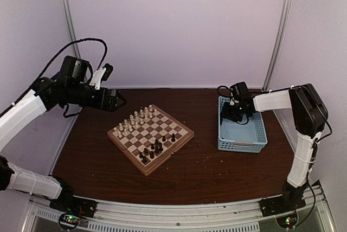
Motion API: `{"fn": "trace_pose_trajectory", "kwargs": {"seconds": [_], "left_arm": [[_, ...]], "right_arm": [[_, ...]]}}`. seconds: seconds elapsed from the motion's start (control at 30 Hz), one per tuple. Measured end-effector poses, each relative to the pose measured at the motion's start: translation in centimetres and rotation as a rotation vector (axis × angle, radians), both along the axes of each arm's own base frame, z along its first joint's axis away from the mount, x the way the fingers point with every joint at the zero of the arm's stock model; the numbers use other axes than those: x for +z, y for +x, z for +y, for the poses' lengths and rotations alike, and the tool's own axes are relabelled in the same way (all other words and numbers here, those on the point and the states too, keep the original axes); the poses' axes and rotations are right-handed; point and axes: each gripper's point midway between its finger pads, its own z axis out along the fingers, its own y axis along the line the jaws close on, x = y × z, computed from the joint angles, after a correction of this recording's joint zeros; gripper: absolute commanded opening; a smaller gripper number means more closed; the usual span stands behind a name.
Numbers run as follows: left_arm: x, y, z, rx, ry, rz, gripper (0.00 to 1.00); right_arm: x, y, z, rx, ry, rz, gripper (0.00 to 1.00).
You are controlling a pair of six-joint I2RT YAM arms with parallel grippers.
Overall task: Set up the chess pieces on the board
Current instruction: Pick up the chess piece from the storage box.
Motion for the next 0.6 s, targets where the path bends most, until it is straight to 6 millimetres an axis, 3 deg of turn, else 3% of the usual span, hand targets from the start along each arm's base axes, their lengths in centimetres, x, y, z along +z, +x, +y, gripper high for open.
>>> {"fn": "trace_pose_trajectory", "kwargs": {"seconds": [0.2,0.37,0.43,0.53,0.6], "left_arm": [[-0.6,-0.2,0.3,-0.007,0.031,-0.006,0.98],[-0.4,-0.1,0.5,-0.013,0.048,-0.026,0.98],[-0.4,-0.1,0.5,-0.016,0.052,-0.029,0.98],[-0.4,-0.1,0.5,-0.019,0.054,-0.031,0.98],[-0.4,-0.2,0.5,-0.021,0.053,-0.034,0.98]], "right_arm": [[-1.0,1.6,-0.1,-0.015,-0.004,0.015,0.32],[-2.8,1.6,0.0,-0.015,-0.02,0.06,0.31],[-2.7,2.0,0.0,-0.018,-0.024,0.062,0.31],[-2.8,2.3,-0.1,-0.023,-0.039,0.068,0.1],[-3.1,2.0,-0.6,-0.032,-0.066,0.08,0.07]]}}
